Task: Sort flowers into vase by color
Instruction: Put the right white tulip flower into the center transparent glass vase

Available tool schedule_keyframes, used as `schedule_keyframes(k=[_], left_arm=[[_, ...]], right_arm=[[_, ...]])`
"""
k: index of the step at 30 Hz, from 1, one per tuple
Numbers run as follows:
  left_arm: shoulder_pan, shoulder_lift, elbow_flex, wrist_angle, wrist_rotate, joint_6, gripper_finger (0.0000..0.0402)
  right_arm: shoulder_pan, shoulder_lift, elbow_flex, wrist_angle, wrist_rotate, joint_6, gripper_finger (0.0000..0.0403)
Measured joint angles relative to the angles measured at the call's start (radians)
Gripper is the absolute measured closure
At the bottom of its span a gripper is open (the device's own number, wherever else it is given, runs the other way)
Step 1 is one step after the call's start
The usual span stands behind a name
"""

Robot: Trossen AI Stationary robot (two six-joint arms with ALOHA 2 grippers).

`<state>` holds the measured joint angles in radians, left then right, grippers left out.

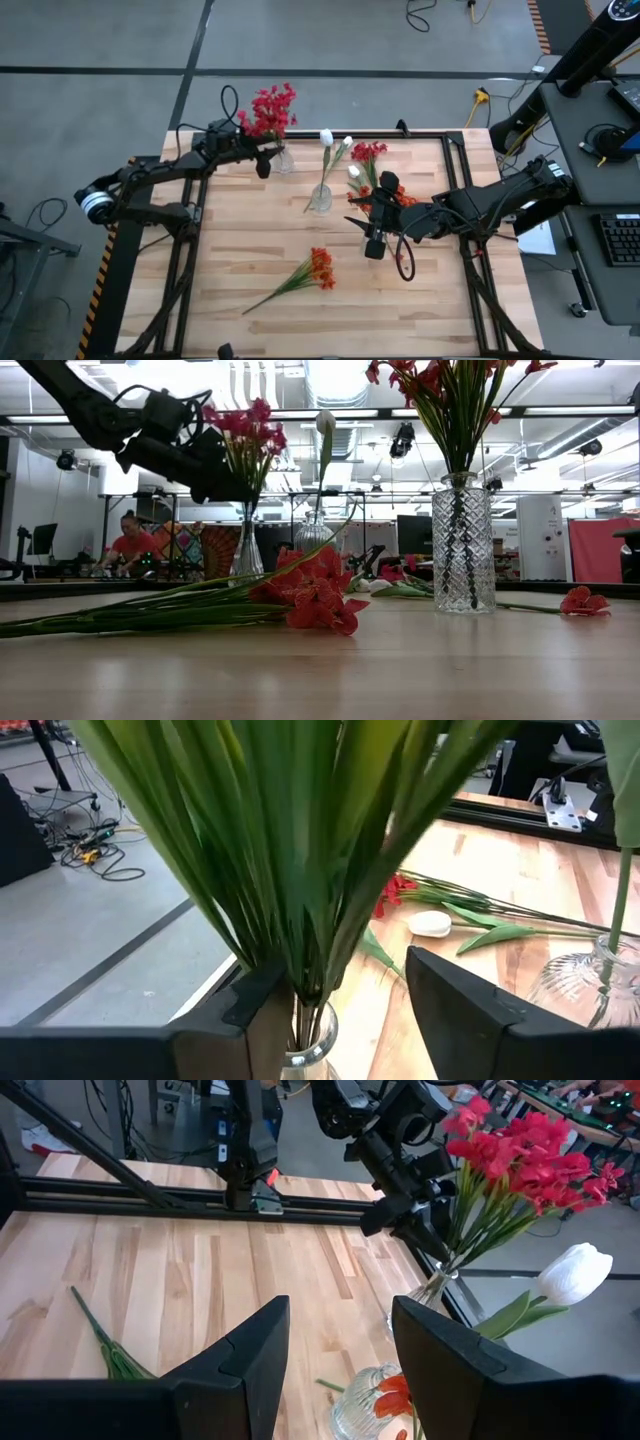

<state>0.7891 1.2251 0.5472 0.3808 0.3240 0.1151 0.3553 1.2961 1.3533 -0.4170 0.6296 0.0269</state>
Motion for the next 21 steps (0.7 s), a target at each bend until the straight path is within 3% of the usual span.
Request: schedule_keyframes(k=[11,21], left_arm=[[0.000,-0.006,0.000,-0.009,0.000,0.003,0.0158],[0.000,-0.017,0.000,-0.025,0.000,-0.027,0.0150]], right_arm=[[0.000,0.000,0.000,0.000,0.000,0.000,0.0232],[0.000,0.000,0.000,0.000,0.000,0.000,0.0232]])
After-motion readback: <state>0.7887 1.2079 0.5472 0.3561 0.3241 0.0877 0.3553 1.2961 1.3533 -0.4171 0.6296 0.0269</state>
